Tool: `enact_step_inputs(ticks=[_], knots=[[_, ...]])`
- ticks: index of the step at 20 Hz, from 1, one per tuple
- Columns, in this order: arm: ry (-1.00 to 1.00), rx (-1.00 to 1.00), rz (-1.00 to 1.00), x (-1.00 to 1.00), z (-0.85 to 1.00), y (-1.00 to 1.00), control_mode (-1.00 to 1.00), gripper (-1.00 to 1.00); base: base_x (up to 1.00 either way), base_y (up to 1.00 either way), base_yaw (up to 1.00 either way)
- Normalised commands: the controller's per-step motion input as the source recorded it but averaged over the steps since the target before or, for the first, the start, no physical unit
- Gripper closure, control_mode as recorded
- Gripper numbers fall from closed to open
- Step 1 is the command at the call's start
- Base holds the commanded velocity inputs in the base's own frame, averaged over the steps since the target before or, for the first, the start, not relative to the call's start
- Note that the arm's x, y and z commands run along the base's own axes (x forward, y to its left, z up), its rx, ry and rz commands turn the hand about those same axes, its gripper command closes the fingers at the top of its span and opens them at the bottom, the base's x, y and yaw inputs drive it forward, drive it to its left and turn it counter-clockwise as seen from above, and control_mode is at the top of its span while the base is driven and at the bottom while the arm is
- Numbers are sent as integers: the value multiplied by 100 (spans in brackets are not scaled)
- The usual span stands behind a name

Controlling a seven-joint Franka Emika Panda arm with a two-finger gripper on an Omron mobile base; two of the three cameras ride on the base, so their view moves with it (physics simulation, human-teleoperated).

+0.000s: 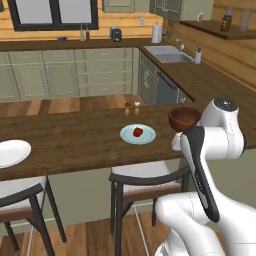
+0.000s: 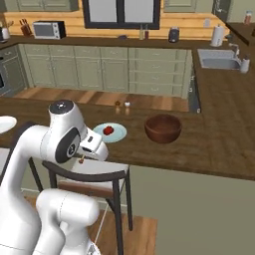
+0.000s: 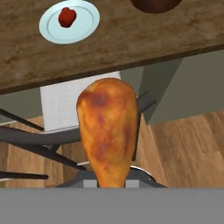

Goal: Pick the chicken drumstick and bell pepper from their plates and place them in the bowl. Then put the bowl in the fridge.

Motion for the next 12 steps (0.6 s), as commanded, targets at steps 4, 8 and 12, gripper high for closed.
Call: enact_step_inputs(ticks=[4,8,12], knots=[[0,0,0,0,0,0,100,100,15,-100,14],[0,0,0,0,0,0,100,100,-9,-100,10],[0,0,0,0,0,0,100,100,89,17,2]])
